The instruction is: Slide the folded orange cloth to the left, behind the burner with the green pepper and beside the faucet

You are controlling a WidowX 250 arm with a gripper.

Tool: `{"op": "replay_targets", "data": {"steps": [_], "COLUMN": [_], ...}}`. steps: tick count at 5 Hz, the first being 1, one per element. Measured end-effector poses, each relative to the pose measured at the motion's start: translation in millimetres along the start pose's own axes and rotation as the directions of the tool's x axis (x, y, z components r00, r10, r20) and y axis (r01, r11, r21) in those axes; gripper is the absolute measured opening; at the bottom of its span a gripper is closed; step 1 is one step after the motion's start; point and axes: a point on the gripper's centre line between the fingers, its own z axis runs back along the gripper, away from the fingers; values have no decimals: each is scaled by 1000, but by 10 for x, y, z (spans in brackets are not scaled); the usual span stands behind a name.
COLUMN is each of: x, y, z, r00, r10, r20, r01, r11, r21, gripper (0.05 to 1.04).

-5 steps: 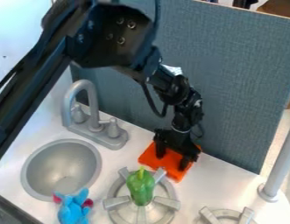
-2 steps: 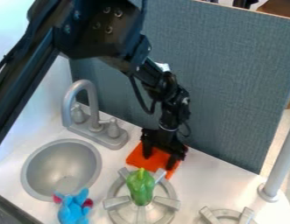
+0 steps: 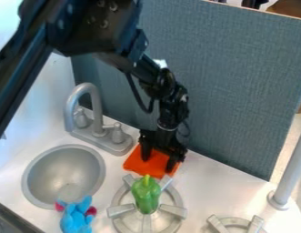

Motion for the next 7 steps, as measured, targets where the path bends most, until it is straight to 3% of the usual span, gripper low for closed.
{"op": "replay_targets", "data": {"steps": [1,2,3,5,6,7], "x": [-16,-172,-468,-1261,-1455,-1511], "y": [-32,-42,-8,-266,-335,-438], "z": [397,550,688,1149,1188,1105], "r00": [996,994,990,944,932,931], "r10": [-29,-50,-106,-281,-314,-337], "r20": [78,100,94,172,182,139], "r01": [33,58,113,305,341,353], "r11": [998,995,991,943,929,929], "r21": [-55,-81,-77,-132,-142,-113], "gripper": [1001,1001,1001,1001,1001,1001]}}
